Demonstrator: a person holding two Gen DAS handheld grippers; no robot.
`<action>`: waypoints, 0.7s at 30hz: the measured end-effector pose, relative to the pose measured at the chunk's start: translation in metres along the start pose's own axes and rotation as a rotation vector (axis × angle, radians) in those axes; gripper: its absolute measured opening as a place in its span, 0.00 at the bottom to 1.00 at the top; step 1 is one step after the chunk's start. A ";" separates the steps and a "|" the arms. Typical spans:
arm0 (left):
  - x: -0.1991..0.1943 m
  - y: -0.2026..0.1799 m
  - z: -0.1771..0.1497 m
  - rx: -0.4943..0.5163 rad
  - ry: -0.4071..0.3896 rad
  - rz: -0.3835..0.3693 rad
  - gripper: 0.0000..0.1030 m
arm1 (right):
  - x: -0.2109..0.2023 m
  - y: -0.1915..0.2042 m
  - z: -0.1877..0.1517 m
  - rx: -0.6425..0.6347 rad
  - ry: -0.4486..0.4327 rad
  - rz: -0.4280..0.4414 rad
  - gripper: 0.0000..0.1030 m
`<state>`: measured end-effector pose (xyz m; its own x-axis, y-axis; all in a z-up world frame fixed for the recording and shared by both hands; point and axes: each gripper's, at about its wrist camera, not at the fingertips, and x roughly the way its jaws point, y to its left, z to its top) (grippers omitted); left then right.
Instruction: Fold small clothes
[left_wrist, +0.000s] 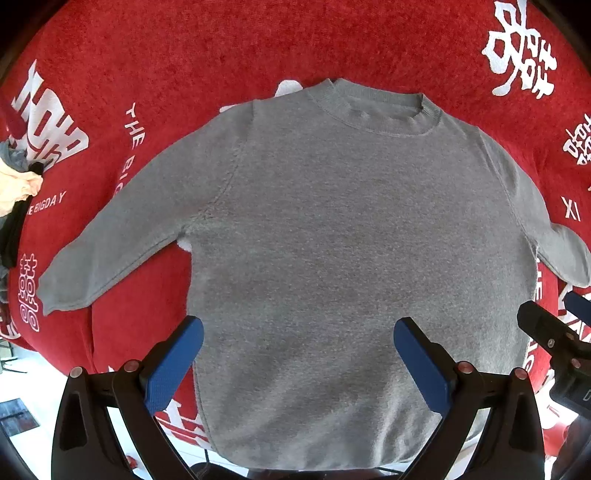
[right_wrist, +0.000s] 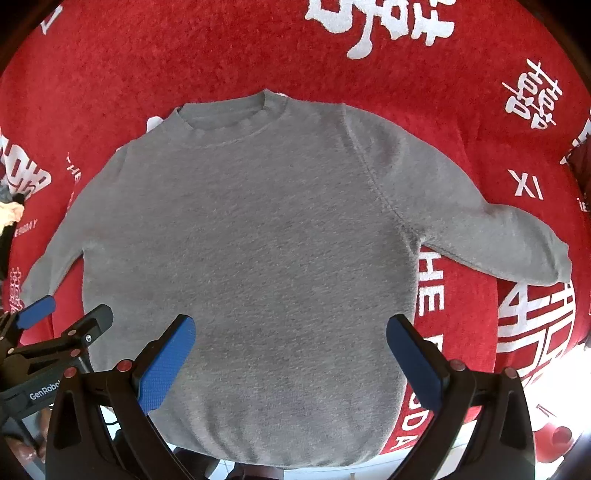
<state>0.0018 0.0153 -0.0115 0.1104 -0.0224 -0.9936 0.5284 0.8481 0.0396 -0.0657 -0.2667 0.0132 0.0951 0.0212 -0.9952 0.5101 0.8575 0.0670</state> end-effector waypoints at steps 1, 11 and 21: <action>0.000 0.001 0.000 -0.001 0.001 -0.002 1.00 | 0.000 0.001 0.000 -0.004 0.001 -0.002 1.00; 0.001 0.011 -0.003 -0.013 0.006 -0.005 1.00 | 0.003 0.010 0.000 -0.016 0.006 -0.005 1.00; 0.004 0.026 -0.002 -0.031 0.006 -0.006 1.00 | 0.005 0.024 0.004 -0.034 0.011 -0.009 1.00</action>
<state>0.0143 0.0384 -0.0143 0.1023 -0.0247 -0.9944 0.5023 0.8642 0.0302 -0.0498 -0.2482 0.0096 0.0811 0.0188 -0.9965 0.4812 0.8749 0.0556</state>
